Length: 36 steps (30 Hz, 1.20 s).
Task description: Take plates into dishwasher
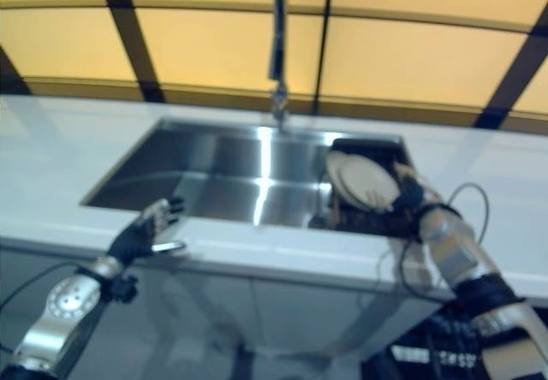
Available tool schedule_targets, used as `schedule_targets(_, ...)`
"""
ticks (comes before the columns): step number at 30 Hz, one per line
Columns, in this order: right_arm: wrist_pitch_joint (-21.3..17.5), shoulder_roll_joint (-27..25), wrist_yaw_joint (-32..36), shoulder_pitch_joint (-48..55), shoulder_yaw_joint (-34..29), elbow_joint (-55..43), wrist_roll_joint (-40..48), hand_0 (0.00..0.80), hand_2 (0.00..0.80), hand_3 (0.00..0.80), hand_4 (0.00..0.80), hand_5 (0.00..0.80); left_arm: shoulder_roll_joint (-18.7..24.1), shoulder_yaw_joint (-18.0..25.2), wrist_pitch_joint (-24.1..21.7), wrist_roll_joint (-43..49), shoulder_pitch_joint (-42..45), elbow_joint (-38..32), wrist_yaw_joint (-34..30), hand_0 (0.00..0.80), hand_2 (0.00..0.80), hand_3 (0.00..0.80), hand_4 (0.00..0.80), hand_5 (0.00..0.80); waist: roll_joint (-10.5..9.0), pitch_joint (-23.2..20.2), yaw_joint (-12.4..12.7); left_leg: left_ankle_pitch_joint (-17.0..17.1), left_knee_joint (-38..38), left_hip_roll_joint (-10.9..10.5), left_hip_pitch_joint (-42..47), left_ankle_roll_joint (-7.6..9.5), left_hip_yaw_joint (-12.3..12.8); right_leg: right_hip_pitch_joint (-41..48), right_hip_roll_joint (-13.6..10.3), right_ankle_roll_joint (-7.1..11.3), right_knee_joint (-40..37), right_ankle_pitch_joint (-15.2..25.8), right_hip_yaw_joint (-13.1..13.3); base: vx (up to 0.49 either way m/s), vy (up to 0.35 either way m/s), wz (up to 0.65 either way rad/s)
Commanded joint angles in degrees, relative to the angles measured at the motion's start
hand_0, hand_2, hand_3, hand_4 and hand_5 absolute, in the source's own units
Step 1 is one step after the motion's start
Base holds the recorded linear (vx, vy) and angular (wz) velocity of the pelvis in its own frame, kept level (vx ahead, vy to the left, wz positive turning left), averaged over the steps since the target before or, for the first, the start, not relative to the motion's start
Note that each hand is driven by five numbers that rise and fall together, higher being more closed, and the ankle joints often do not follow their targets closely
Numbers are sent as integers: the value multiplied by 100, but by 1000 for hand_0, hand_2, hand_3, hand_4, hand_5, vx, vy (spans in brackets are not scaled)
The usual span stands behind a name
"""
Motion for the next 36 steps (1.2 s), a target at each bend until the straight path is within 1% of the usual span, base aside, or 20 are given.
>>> schedule_targets(1,-184,-334,-290,-843,461,247,-8,0,0,0,0,0,194,-241,-333,-270,-316,-332,-57,0,0,0,0,0,-90,-157,78,-73,-15,300,42,-153,60,-194,-322,83,-3,304,-89,2,-6,19)
schedule_targets(4,-144,-312,-334,-984,637,513,-5,0,0,0,0,0,179,-290,-372,-364,-358,-389,-103,0,0,0,0,0,-59,-113,127,-68,-15,278,8,-144,18,-216,-329,76,-1,309,-131,-1,-4,14)
schedule_targets(7,-142,-315,-339,-1210,780,810,16,0,0,0,0,0,224,-324,-508,-465,-406,-389,-139,0,0,0,0,0,-15,-52,171,-50,-15,258,-60,-145,-24,-261,-328,63,-2,314,-153,-13,0,1)
schedule_targets(12,-186,-304,-400,-1460,990,1201,171,0,0,0,0,0,245,-386,-592,-588,-566,-410,-118,0,0,0,0,0,38,87,213,-33,-15,221,-165,-134,-88,-358,-332,53,11,327,-169,-54,-6,4)
schedule_targets(18,-182,-265,-383,-1541,1096,1373,202,0,0,0,0,0,245,-432,-596,-702,-682,-426,-181,0,0,0,0,0,75,187,215,-28,-15,192,-226,-116,-131,-424,-335,40,32,329,-170,-25,-14,6)
schedule_targets(25,-161,-200,-405,-1689,1243,1656,120,0,0,0,0,0,230,-465,-593,-871,-786,-545,-286,0,0,0,0,0,162,313,219,-35,-15,154,-286,-91,-154,-515,-345,24,39,345,-162,-5,-1,0)
schedule_targets(32,-176,-146,-503,-1952,1422,2077,127,0,0,0,0,0,252,-536,-755,-922,-955,-562,-312,0,0,0,0,0,262,452,244,-30,-15,98,-423,-72,-192,-671,-379,28,48,381,-167,-50,-8,3)
schedule_targets(36,-184,-180,-496,-2045,1512,2230,120,0,0,0,0,0,305,-527,-793,-984,-976,-638,-325,0,0,0,0,0,287,504,261,-26,-15,70,-452,-57,-207,-709,-396,33,60,394,-191,-18,-2,1)
